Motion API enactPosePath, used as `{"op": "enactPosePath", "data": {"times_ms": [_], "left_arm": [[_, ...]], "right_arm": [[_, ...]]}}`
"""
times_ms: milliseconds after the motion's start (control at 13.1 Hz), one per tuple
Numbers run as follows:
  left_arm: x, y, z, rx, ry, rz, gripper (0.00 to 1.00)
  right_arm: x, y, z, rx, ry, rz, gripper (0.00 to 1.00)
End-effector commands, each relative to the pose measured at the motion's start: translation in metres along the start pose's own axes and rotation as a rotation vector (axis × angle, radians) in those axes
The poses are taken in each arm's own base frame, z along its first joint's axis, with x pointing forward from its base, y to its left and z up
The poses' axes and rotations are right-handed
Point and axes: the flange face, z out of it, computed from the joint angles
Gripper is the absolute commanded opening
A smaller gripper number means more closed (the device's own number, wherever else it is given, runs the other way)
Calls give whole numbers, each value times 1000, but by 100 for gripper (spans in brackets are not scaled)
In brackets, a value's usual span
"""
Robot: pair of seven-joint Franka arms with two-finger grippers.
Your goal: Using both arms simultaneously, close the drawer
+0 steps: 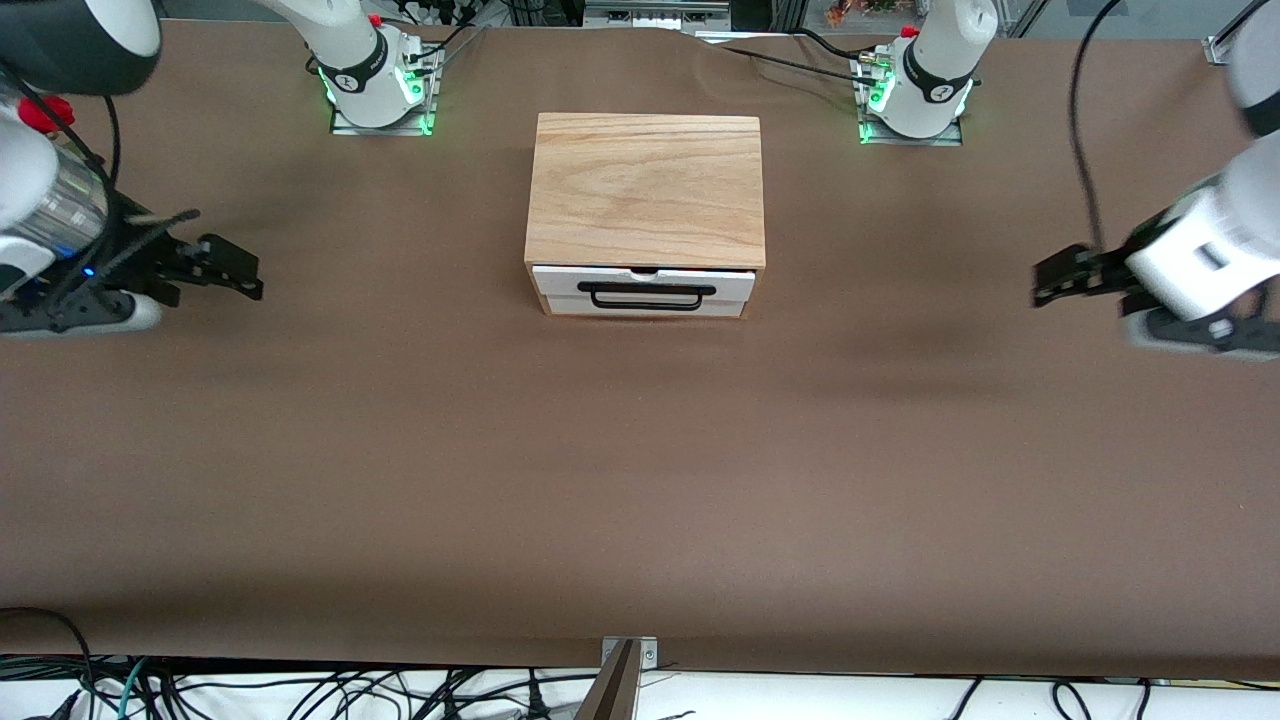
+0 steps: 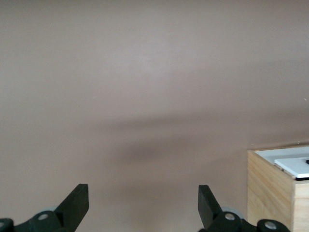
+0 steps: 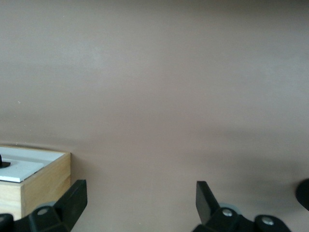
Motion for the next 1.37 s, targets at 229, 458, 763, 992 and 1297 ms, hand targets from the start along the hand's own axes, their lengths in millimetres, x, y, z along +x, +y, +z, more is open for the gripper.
{"op": "enactPosePath", "data": {"times_ms": [229,458,763,992,1297], "left_arm": [[-62,-46,8,-11,31,-59,100],[-64,-31,3,-5,3,-36,100],[-62,-29,5,-5,-2,-33,100],[-62,-30,5,-5,-2,-33,100],[-62,-30,5,-5,-2,-33,100]], "right_arm": [[-45,21,-26,-63,1,7,100],[-45,21,-25,-60,-3,3,100],[-41,21,-22,-55,-5,15,100],[-42,21,-23,-55,-7,3,100],[-42,20,-24,-57,-5,14,100]]}}
